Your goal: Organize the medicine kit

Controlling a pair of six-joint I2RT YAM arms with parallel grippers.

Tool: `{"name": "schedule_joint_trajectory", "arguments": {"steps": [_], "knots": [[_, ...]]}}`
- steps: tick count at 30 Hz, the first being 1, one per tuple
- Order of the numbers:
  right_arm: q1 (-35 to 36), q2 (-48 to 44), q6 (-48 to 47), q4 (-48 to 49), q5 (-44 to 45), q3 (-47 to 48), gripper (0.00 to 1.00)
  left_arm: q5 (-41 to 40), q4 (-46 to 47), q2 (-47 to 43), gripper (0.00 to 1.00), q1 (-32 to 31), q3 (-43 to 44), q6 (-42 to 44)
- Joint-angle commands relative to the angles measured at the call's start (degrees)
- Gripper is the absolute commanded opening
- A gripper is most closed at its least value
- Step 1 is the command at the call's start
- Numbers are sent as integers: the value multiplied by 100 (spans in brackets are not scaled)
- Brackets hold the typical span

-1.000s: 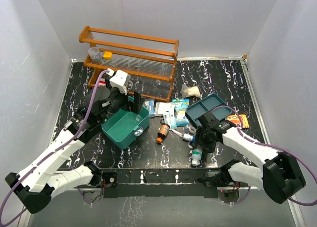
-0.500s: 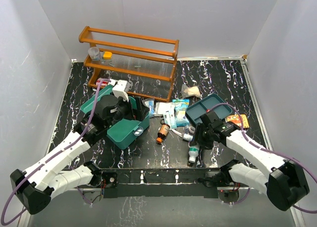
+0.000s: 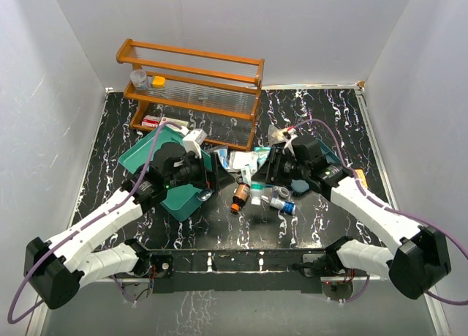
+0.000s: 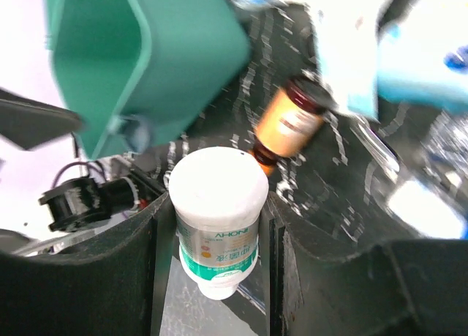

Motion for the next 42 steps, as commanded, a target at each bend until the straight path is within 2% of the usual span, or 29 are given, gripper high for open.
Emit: {"name": "schedule_joint_trajectory", "arguments": {"steps": [1, 4, 10, 14, 21, 26, 33, 37, 40, 42], "knots": [[67, 319, -270, 1466, -762, 721, 38, 828, -32, 251, 90, -4, 255, -63], [67, 537, -288, 1813, -1010, 989, 38, 775, -11, 260, 88, 12, 301, -224], [66, 725, 235, 2779, -1558, 900, 38, 887, 796, 177, 90, 59, 31, -754], [73, 688, 499, 3162, -1793, 758, 38, 750, 862, 185, 83, 181, 38, -893], [97, 662, 645, 3326, -1895, 568, 39, 1197, 1716, 318, 69, 298, -194, -1502], [121, 620, 699, 3413, -1811, 444, 39, 1428, 2134, 395, 67, 296, -365, -1700], [144, 730, 966, 3765, -1971, 362, 38, 1751, 2325, 614, 61, 298, -405, -1655], [155, 773, 990, 3773, -1998, 327, 39, 1704, 2219, 656, 52, 298, -398, -1592], [168, 829, 943, 3710, -2064, 358, 39, 1655, 2130, 701, 51, 298, -393, -1547], [165, 866, 879, 3609, -2080, 377, 39, 1614, 2124, 696, 55, 298, -400, -1527]]}}
